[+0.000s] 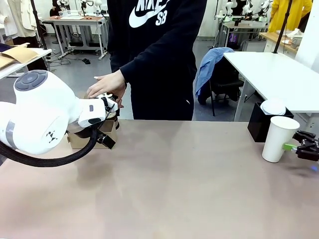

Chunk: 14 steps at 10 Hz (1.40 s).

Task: Pour a drink into a cup and package it in a carrier.
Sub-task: Pick up the 600 ml Paper Cup and place it in the middle top area of the table.

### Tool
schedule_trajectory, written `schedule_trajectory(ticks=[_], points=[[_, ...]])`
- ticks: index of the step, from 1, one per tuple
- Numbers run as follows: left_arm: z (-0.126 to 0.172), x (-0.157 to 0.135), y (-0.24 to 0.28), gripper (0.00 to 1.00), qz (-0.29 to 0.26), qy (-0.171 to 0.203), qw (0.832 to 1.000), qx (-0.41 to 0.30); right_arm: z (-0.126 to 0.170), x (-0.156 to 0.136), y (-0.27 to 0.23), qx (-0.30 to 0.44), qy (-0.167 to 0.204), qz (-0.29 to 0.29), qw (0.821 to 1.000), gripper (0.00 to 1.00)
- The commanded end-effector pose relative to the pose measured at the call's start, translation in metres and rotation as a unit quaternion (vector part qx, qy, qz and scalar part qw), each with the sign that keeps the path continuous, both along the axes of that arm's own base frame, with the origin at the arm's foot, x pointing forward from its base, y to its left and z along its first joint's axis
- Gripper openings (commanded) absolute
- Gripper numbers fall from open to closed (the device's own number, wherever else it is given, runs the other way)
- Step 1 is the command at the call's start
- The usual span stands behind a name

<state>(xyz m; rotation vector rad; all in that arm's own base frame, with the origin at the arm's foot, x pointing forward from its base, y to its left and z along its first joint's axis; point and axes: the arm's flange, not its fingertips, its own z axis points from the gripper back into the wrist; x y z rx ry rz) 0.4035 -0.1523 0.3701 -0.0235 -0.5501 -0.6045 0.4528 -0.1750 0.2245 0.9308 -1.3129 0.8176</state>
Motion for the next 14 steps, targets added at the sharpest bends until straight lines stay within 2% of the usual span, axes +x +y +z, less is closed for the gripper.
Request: schedule_trajectory(ticks=[1, 7, 12, 13, 14], points=[[0.0, 0.0, 0.0, 1.0, 0.0, 0.0, 1.0, -0.001, 0.009, -0.007, 0.009, 0.0, -0.01, 0.016, 1.0, 1.0], [0.0, 0.0, 0.0, 1.0, 0.0, 0.0, 1.0, -0.001, 0.0, 0.018, 0.042, 0.006, -0.001, 0.042, 0.999, 1.0], [0.0, 0.0, 0.0, 1.0, 0.0, 0.0, 1.0, -0.001, -0.003, 0.028, 0.049, 0.012, -0.004, 0.057, 0.998, 1.0], [0.0, 0.0, 0.0, 1.0, 0.0, 0.0, 1.0, -0.001, -0.003, 0.03, 0.049, 0.019, -0.006, 0.061, 0.998, 0.94], [0.0, 0.0, 0.0, 1.0, 0.0, 0.0, 1.0, -0.001, -0.004, 0.03, 0.045, 0.018, -0.018, 0.069, 0.997, 0.8]])
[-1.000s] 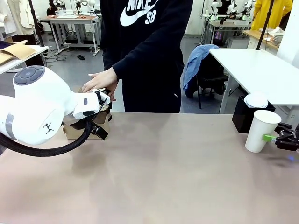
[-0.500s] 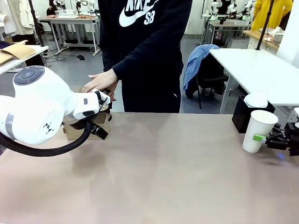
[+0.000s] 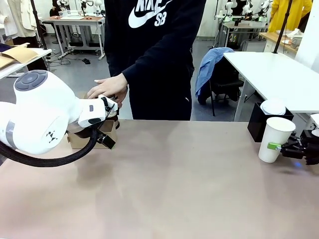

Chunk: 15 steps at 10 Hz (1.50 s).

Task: Pour a drink into a cup and package it in a carrier.
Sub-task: Pick up the 600 ml Paper Cup and place it in the middle top area of the table.

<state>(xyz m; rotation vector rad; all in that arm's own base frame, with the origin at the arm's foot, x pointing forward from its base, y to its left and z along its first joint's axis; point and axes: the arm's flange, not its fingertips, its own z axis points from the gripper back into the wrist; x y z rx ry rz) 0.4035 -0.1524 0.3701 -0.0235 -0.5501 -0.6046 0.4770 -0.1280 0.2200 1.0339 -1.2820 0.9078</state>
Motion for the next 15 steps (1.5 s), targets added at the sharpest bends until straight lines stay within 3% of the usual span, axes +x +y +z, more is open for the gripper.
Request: schedule_trajectory(ticks=[1, 3, 4, 5, 7, 9, 12, 15], points=[[0.0, 0.0, 0.0, 1.0, 0.0, 0.0, 1.0, -0.001, -0.001, -0.002, 0.001, -0.002, 0.002, -0.002, 1.0, 0.8], [0.0, 0.0, 0.0, 1.0, 0.0, 0.0, 1.0, -0.001, -0.001, -0.002, 0.001, -0.002, 0.002, -0.002, 1.0, 0.8], [0.0, 0.0, 0.0, 1.0, 0.0, 0.0, 1.0, -0.001, -0.001, 0.0, 0.0, 0.0, 0.001, 0.0, 1.0, 0.85], [0.0, 0.0, 0.0, 1.0, 0.0, 0.0, 1.0, -0.001, 0.011, -0.01, 0.009, 0.01, -0.005, -0.022, 1.0, 0.81], [0.0, 0.0, 0.0, 1.0, 0.0, 0.0, 1.0, -0.001, 0.053, -0.029, 0.044, 0.023, -0.01, -0.082, 0.996, 0.81], [0.0, 0.0, 0.0, 1.0, 0.0, 0.0, 1.0, -0.001, 0.088, -0.031, 0.094, 0.028, 0.027, -0.131, 0.991, 0.81], [0.0, 0.0, 0.0, 1.0, 0.0, 0.0, 1.0, -0.001, 0.109, 0.016, 0.172, 0.007, 0.025, -0.153, 0.988, 0.81], [0.0, 0.0, 0.0, 1.0, 0.0, 0.0, 1.0, -0.001, 0.099, 0.062, 0.234, -0.002, -0.004, -0.155, 0.988, 0.81]])
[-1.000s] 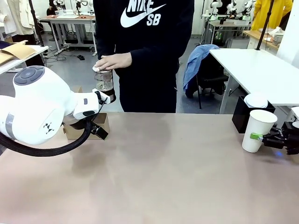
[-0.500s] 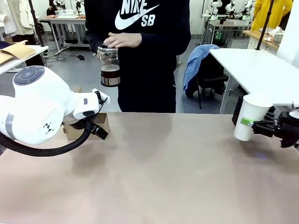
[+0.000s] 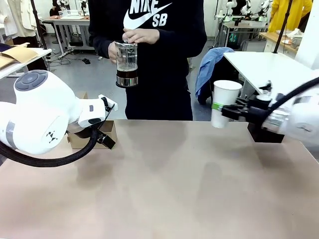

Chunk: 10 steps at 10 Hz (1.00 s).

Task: Pour a drink into a cup and package it in a carrier.
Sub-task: Pick up the 600 ml Paper Cup and place it in the middle top area of the table.

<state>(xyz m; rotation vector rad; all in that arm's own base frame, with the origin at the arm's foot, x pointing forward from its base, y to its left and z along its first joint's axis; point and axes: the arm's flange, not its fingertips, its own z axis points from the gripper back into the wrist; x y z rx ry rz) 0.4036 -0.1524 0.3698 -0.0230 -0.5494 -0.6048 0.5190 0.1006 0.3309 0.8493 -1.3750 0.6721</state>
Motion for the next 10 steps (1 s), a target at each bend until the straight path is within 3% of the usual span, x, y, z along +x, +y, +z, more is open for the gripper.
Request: schedule_trajectory(ticks=[1, 3, 5, 6, 7, 10], points=[[0.0, 0.0, 0.0, 1.0, 0.0, 0.0, 1.0, -0.001, -0.019, 0.035, 0.019, -0.018, -0.021, -0.017, 0.999, 0.81], [0.0, 0.0, 0.0, 1.0, 0.0, 0.0, 1.0, -0.001, -0.046, 0.066, 0.044, -0.025, -0.026, -0.012, 0.999, 0.81], [0.0, 0.0, 0.0, 1.0, 0.0, 0.0, 1.0, -0.001, -0.065, 0.078, 0.054, -0.02, -0.024, 0.005, 1.0, 0.81], [0.0, 0.0, 0.0, 1.0, 0.0, 0.0, 1.0, -0.001, -0.066, 0.079, 0.052, -0.003, -0.036, 0.018, 0.999, 0.81], [0.0, 0.0, 0.0, 1.0, 0.0, 0.0, 1.0, -0.001, -0.063, 0.069, 0.048, -0.017, -0.009, 0.016, 1.0, 0.81], [0.0, 0.0, 0.0, 1.0, 0.0, 0.0, 1.0, -0.001, -0.063, 0.069, 0.048, -0.017, -0.009, 0.016, 1.0, 0.81]])
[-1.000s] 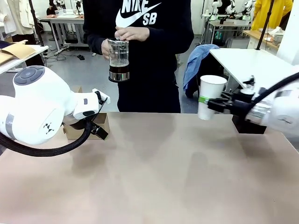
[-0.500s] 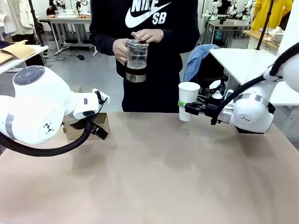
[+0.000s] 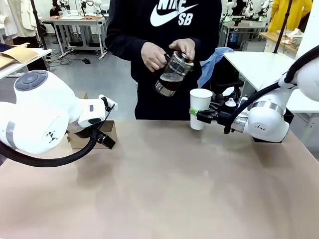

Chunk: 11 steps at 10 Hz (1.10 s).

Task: Pour a drink into a cup and package it in a carrier.
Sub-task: When a person places the Paper Cup Lid on the 600 ml Paper Cup , lift the 600 ml Paper Cup.

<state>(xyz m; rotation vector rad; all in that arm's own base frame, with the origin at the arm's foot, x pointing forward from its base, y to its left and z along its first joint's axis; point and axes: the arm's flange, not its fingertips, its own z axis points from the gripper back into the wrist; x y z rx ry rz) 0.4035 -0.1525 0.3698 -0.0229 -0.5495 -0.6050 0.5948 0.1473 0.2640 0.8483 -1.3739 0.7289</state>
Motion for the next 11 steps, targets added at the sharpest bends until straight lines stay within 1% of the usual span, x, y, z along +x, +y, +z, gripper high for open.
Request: schedule_trajectory(ticks=[1, 11], points=[[0.0004, 0.0, 0.0004, 1.0, 0.0, 0.0, 1.0, -0.001, 0.0043, -0.0063, 0.0014, -0.004, 0.003, -0.002, 1.0, 0.81], [0.0004, 0.0, 0.0004, 1.0, 0.0, 0.0, 1.0, -0.001, 0.0043, -0.0063, 0.0014, -0.004, 0.003, -0.002, 1.0, 0.81]])
